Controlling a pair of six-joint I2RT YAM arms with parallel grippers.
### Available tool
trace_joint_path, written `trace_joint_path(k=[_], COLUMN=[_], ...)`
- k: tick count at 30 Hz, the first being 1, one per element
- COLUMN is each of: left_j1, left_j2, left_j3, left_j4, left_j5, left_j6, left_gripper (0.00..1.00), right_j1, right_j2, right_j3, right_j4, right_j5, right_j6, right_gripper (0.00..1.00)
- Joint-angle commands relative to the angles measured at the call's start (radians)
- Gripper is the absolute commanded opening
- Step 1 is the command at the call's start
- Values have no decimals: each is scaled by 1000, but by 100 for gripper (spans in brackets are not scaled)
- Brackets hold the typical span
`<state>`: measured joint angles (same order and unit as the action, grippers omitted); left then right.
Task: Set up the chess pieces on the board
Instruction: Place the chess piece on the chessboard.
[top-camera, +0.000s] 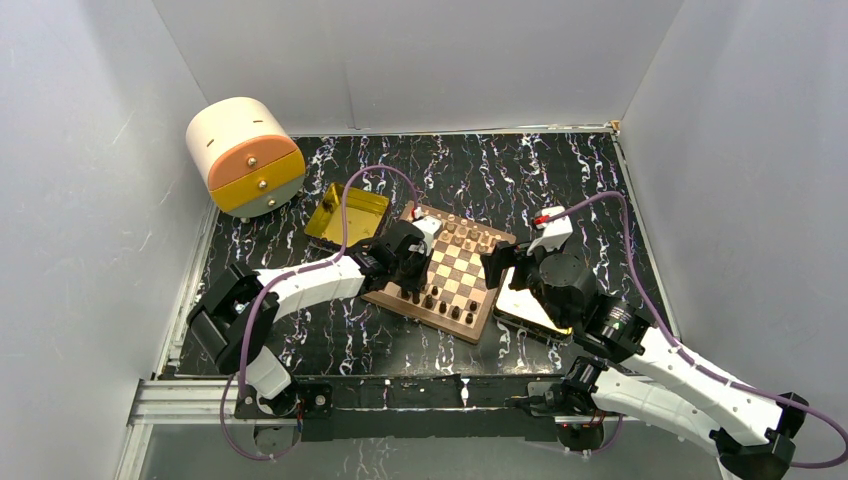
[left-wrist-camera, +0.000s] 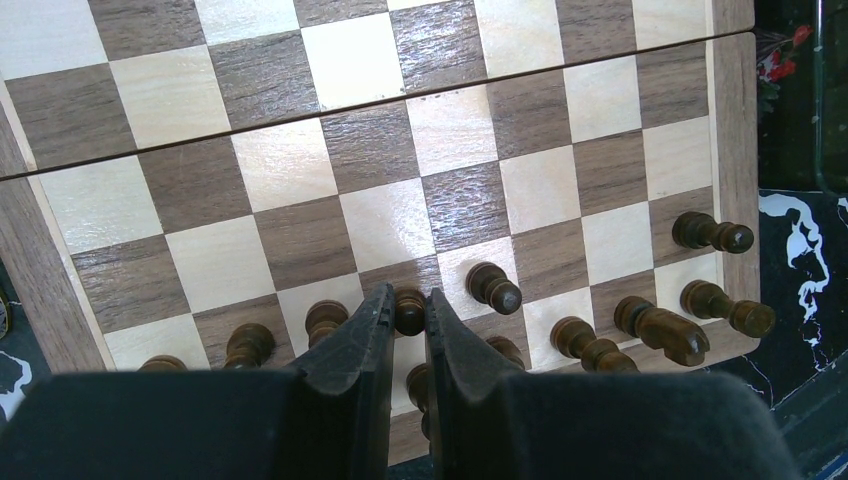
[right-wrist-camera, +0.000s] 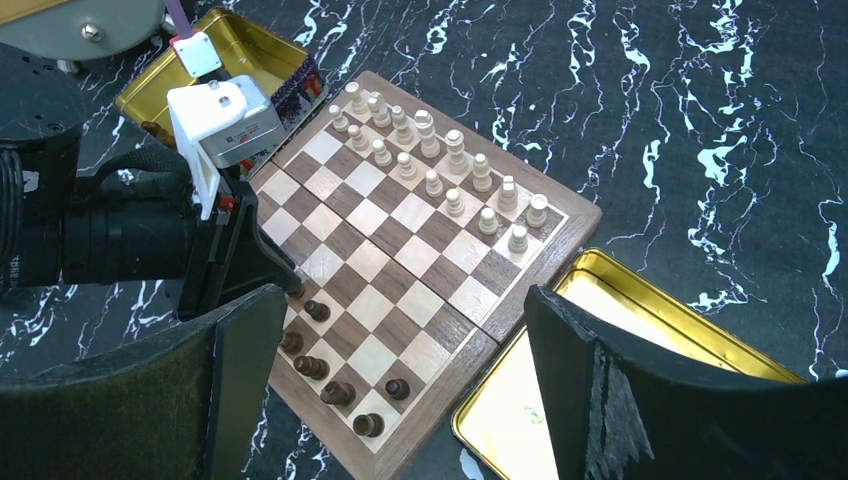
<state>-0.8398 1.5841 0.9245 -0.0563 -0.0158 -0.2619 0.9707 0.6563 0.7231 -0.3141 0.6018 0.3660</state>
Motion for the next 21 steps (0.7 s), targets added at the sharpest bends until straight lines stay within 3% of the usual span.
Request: trace_joint_path(k=[1, 21], left_j1=[-4, -4], left_j2=[-6, -15], left_j3=[-2, 29], left_j4=[6, -24], left_j5=[-12, 5], left_j6=[8, 3], left_gripper=[10, 22], right_j1=[0, 0], right_j2=[6, 23], right_j3=[-1, -3], right_j4=[49, 58], right_j5=[27, 20], right_j6=[-9, -13], right_gripper=[99, 99])
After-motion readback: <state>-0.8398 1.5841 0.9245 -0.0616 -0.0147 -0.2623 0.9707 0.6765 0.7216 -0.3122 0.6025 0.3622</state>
